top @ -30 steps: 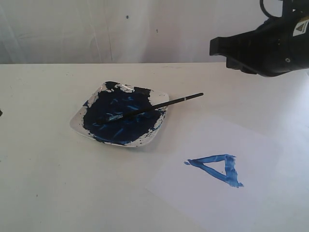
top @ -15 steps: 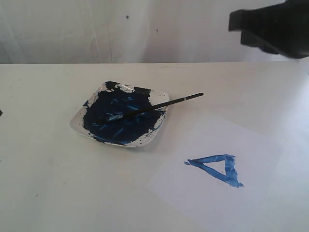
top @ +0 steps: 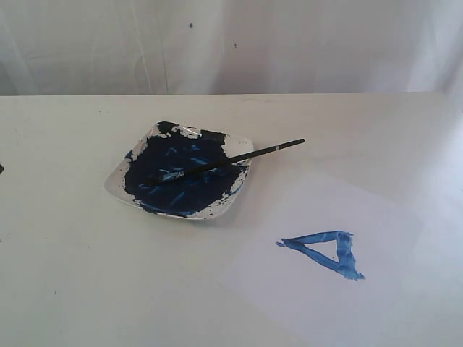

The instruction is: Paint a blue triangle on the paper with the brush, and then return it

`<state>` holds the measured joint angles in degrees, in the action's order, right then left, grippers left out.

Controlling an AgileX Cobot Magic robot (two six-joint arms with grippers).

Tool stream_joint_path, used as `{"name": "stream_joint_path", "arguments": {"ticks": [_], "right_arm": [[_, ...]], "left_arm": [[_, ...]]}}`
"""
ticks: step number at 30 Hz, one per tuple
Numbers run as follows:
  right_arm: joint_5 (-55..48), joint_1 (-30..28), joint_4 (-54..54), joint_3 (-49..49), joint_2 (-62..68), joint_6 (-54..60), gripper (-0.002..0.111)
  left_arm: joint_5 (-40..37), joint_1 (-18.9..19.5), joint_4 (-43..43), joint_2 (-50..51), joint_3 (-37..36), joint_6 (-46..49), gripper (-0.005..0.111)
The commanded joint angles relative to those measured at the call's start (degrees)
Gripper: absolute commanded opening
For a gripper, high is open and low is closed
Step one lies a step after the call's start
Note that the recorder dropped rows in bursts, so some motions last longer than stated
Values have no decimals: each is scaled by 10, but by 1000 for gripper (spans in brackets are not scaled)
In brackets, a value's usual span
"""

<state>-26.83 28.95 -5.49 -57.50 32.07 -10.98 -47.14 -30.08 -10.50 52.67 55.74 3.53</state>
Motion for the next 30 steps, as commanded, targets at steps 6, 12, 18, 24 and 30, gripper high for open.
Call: {"name": "stream_joint_path", "arguments": {"ticks": [6,12,18,24,30], "right_arm": [[2,-56,0,3,-80,5,0],[2,-113,0,3,-85,5,0],[2,-113,-1,3,-86,5,0],[7,-113,89,41,-95,-8,0],[72,-113,168,251,-165,96,0]], "left_arm": [[-3,0,4,-7,0,-1,0],[-3,0,4,-7,0,-1,0],[-3,0,4,-7,0,-1,0],[-3,0,4,-7,0,-1,0],[-3,0,4,-7,0,-1,0]]}}
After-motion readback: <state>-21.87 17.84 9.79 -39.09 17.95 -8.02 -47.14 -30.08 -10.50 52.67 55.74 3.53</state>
